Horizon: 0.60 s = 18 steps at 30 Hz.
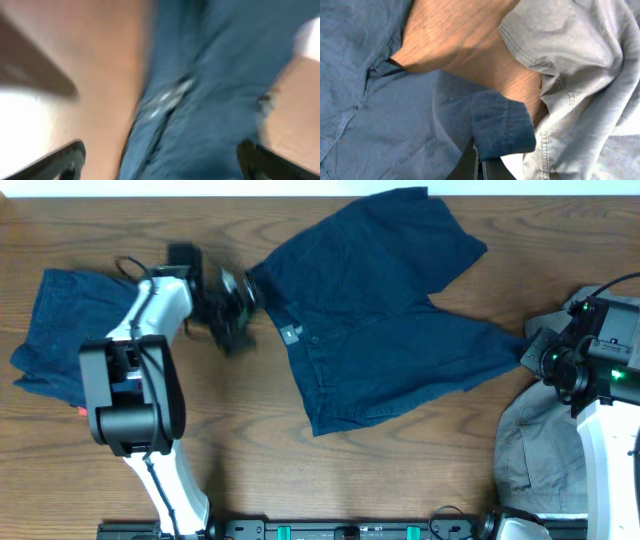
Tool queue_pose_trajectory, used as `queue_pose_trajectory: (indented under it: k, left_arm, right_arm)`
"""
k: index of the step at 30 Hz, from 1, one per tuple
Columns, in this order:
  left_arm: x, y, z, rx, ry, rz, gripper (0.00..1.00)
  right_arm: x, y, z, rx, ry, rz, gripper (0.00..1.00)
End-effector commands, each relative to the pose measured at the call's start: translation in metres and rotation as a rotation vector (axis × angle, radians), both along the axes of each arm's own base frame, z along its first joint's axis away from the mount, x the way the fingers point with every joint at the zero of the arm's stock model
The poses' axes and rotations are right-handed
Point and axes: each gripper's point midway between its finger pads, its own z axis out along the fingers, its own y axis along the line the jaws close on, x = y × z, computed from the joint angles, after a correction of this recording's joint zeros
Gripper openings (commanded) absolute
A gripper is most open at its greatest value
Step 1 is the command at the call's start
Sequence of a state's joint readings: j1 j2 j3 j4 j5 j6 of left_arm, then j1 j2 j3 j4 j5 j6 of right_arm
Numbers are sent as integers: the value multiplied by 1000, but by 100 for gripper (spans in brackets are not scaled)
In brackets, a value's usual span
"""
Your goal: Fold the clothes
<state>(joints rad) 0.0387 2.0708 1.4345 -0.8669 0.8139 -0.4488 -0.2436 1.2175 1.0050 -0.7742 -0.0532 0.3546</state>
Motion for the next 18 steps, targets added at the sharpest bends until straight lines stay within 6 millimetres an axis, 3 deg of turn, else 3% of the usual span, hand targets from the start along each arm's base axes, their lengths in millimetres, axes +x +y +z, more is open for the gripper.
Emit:
queue_pose_trajectory:
  k: [1, 5, 12, 18]
  left_arm:
    - [-52, -14, -5, 9, 41, -250, 98]
    - [-100, -22, -13, 59, 158, -364, 98]
    - [-136, -36, -9, 127, 153, -393, 98]
    - [-163, -51, -6, 305, 81, -336, 98]
  right_arm:
    - [5, -3, 6, -17, -25, 4, 2]
    - [10, -4, 5, -18, -31, 4, 2]
    - [11, -5, -14, -1, 34, 4, 4]
    - [16, -6, -23, 3, 51, 4, 4]
